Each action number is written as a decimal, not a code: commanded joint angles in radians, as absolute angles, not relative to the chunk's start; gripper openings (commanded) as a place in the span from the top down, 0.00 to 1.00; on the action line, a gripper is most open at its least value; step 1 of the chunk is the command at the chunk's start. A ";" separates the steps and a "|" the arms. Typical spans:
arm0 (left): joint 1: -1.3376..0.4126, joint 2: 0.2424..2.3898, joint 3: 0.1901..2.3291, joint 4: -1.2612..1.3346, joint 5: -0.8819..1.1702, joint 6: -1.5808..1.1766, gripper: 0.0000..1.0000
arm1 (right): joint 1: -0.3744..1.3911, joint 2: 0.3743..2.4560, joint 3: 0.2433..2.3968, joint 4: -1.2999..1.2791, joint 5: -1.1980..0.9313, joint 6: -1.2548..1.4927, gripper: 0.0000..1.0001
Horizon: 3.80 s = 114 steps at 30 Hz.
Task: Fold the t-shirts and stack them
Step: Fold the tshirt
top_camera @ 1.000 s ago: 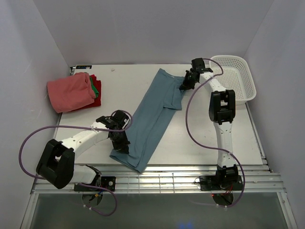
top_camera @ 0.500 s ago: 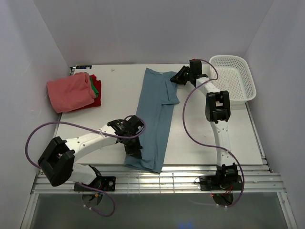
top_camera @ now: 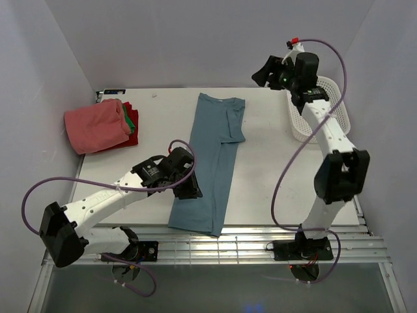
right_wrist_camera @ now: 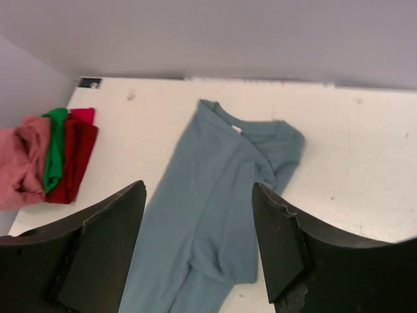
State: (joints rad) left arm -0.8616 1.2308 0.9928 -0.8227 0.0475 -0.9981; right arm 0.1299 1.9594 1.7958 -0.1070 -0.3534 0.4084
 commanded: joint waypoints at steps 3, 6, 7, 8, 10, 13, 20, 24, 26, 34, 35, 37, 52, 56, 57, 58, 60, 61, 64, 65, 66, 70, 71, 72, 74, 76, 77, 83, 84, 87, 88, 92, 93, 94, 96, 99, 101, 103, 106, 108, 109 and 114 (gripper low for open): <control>-0.868 1.172 0.908 -0.885 0.044 -1.005 0.64 | 0.323 1.539 1.509 -0.285 -0.163 0.152 0.26; -0.870 1.186 0.829 -0.917 0.015 -1.011 0.64 | 0.440 1.386 1.316 -0.389 -0.069 0.231 0.26; -0.871 1.202 0.792 -0.919 -0.020 -1.005 0.64 | 0.469 1.346 1.257 -0.397 -0.063 0.267 0.26; -0.873 1.210 0.773 -0.919 -0.034 -0.996 0.64 | 0.495 1.275 1.197 -0.403 -0.064 0.303 0.26; -0.873 1.218 0.743 -0.916 -0.072 -0.988 0.64 | 0.601 1.191 1.043 -0.413 -0.019 0.400 0.25; -0.873 1.200 0.729 -0.910 -0.126 -0.977 0.61 | 0.751 1.125 0.868 -0.436 0.055 0.530 0.24; -0.873 1.184 0.703 -0.871 -0.173 -0.951 0.59 | 1.011 1.092 0.643 -0.416 0.083 0.794 0.23; -0.873 1.197 0.663 -0.822 -0.160 -0.954 0.59 | 1.137 1.143 0.609 -0.356 0.095 0.874 0.22; -0.873 1.189 0.654 -0.807 -0.160 -0.960 0.59 | 1.173 1.173 0.600 -0.296 0.097 0.902 0.21; -0.874 1.125 0.614 -0.819 -0.181 -0.985 0.58 | 1.265 1.299 0.623 -0.158 0.129 0.965 0.20; -0.873 1.118 0.614 -0.819 -0.181 -0.988 0.58 | 1.278 1.311 0.630 -0.155 0.132 0.962 0.20; -0.873 1.106 0.618 -0.836 -0.192 -1.000 0.58 | 1.284 1.334 0.637 -0.143 0.132 0.962 0.20; -0.874 1.170 0.627 -0.887 -0.204 -1.049 0.57 | 1.296 1.342 0.617 -0.091 0.123 0.976 0.20; -0.876 1.210 0.624 -0.887 -0.198 -1.048 0.57 | 1.296 1.361 0.615 -0.080 0.107 0.974 0.21; -0.876 1.216 0.624 -0.888 -0.198 -1.048 0.57 | 1.296 1.362 0.615 -0.078 0.103 0.974 0.21; -0.877 1.221 0.626 -0.884 -0.198 -1.046 0.57 | 1.298 1.368 0.615 -0.075 0.098 0.973 0.21; -0.877 1.218 0.626 -0.876 -0.198 -1.042 0.57 | 1.298 1.379 0.615 -0.071 0.094 0.969 0.22; -0.877 1.218 0.621 -0.871 -0.195 -1.040 0.57 | 1.298 1.384 0.614 -0.071 0.091 0.968 0.22; -0.877 1.218 0.617 -0.862 -0.181 -1.034 0.57 | 1.298 1.407 0.614 -0.064 0.080 0.965 0.23; -0.877 1.216 0.614 -0.859 -0.178 -1.032 0.57 | 1.298 1.410 0.612 -0.063 0.077 0.965 0.23; -0.877 1.218 0.614 -0.856 -0.178 -1.029 0.57 | 1.298 1.416 0.612 -0.061 0.069 0.965 0.24; -0.877 1.218 0.611 -0.842 -0.170 -1.020 0.59 | 1.299 1.416 0.607 -0.066 0.077 0.963 0.32; -0.877 1.218 0.607 -0.838 -0.160 -1.019 0.60 | 1.298 1.414 0.604 -0.069 0.080 0.965 0.35; -0.877 1.219 0.601 -0.825 -0.156 -1.016 0.62 | 1.298 1.413 0.603 -0.074 0.086 0.965 0.41; -0.877 1.223 0.595 -0.816 -0.141 -1.011 0.66 | 1.298 1.411 0.594 -0.081 0.089 0.971 0.48; -0.877 1.229 0.586 -0.796 -0.129 -1.006 0.73 | 1.299 1.407 0.586 -0.089 0.092 0.974 0.60; -0.877 1.232 0.583 -0.792 -0.121 -1.000 0.74 | 1.299 1.405 0.581 -0.092 0.092 0.974 0.63; -0.877 1.230 0.563 -0.762 -0.066 -0.991 0.85 | 1.299 1.376 0.574 -0.147 0.117 0.982 0.92; -0.877 1.226 0.563 -0.761 -0.043 -0.985 0.87 | 1.301 1.367 0.578 -0.172 0.120 0.980 0.92; -0.880 1.192 0.565 -0.756 -0.002 -0.977 0.91 | 1.315 1.351 0.580 -0.215 0.117 0.989 0.92; -0.882 1.183 0.563 -0.753 0.038 -0.976 0.92 | 1.325 1.350 0.578 -0.222 0.114 0.992 0.92; -0.905 1.166 0.555 -0.749 0.090 -0.977 0.93 | 1.362 1.342 0.606 -0.281 0.110 1.003 0.92; -0.913 1.166 0.554 -0.736 0.104 -0.983 0.93 | 1.371 1.336 0.623 -0.308 0.127 1.002 0.92; -0.923 1.166 0.551 -0.729 0.118 -0.995 0.93 | 1.382 1.332 0.638 -0.366 0.133 0.999 0.92; -0.963 1.167 0.558 -0.710 0.143 -1.014 0.93 | 1.390 1.316 0.673 -0.406 0.135 0.997 0.92; -1.000 1.169 0.612 -0.710 0.134 -1.031 0.93 | 1.399 1.273 0.706 -0.474 0.162 1.014 0.92; -1.003 1.164 0.653 -0.712 0.114 -1.031 0.93 | 1.402 1.244 0.724 -0.536 0.196 1.031 0.92; -1.003 1.172 0.716 -0.718 0.057 -1.022 0.93 | 1.401 1.195 0.752 -0.574 0.268 1.054 0.92; -1.003 1.201 0.796 -0.732 -0.052 -1.002 0.93 | 1.393 1.138 0.776 -0.609 0.359 1.060 0.92; -1.002 1.242 0.830 -0.735 -0.089 -0.982 0.93 | 1.376 1.114 0.781 -0.621 0.389 1.054 0.92; -1.002 1.259 0.862 -0.736 -0.124 -0.976 0.92 | 1.356 1.108 0.781 -0.623 0.394 1.049 0.92; -0.976 1.331 0.919 -0.724 -0.212 -0.942 0.92 | 1.269 1.112 0.782 -0.612 0.423 0.983 0.92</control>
State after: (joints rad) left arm -0.9924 1.3167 0.8841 -0.7307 -0.1078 -0.9745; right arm 1.3083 1.1107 0.7506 -0.5850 0.3405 1.0187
